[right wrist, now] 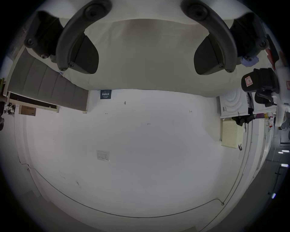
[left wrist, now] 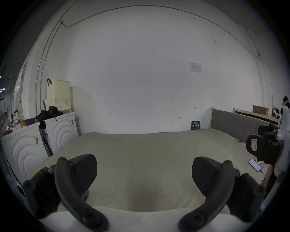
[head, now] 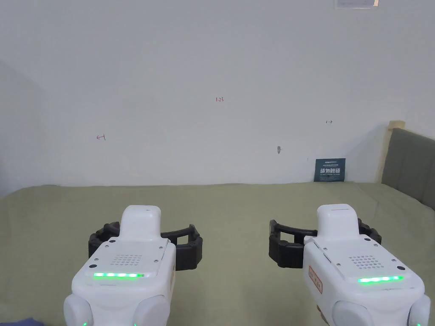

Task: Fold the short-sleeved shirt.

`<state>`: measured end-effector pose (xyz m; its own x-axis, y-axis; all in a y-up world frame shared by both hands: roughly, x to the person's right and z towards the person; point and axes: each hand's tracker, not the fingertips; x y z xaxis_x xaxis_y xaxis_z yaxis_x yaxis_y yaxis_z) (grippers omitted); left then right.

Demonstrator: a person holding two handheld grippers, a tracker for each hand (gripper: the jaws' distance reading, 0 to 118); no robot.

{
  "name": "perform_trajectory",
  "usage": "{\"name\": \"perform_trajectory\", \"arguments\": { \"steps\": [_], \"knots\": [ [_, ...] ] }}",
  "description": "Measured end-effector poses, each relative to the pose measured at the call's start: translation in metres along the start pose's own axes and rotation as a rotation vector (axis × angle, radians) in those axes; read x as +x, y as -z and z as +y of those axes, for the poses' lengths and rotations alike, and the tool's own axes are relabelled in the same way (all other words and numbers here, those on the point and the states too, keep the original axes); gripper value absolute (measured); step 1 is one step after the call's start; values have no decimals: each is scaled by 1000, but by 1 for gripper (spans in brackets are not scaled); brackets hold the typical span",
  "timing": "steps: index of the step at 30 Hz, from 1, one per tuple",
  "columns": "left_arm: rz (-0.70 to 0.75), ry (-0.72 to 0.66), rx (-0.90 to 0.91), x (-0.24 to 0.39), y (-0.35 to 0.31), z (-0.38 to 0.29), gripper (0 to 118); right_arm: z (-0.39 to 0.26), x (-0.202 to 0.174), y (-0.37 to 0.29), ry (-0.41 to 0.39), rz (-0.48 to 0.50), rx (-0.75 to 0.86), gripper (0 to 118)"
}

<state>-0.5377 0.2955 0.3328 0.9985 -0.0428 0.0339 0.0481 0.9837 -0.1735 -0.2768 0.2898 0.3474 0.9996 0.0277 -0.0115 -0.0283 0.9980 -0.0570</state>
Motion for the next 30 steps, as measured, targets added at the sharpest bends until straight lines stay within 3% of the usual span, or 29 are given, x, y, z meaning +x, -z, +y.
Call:
{"name": "perform_trajectory", "arguments": {
  "steps": [6, 9, 12, 14, 17, 20, 25, 30],
  "knots": [
    [-3, -62, 30, 3, -20, 12, 118, 2, 0, -1, 4, -24, -42, 118],
    [-8, -63, 20, -3, -10, 12, 118, 8, 4, -6, 55, 75, -47, 118],
    [-10, -58, 10, -1, -13, 14, 118, 16, 0, 1, 76, -22, -162, 118],
    [-22, -52, 8, 0, -15, 15, 118, 20, -4, 4, 45, -104, -202, 118],
    [-26, -49, 2, 0, -13, 14, 118, 15, 1, 7, 50, -4, -107, 118],
    [-29, -43, -8, 0, -14, 15, 118, 18, -1, -6, 21, -57, -35, 118],
    [-27, -43, -18, -1, -20, 21, 118, 16, -1, -8, -32, 30, -5, 118],
    [-23, -36, -19, -3, -17, 17, 118, 17, -6, -7, -58, 6, -18, 118]
  ]
}}
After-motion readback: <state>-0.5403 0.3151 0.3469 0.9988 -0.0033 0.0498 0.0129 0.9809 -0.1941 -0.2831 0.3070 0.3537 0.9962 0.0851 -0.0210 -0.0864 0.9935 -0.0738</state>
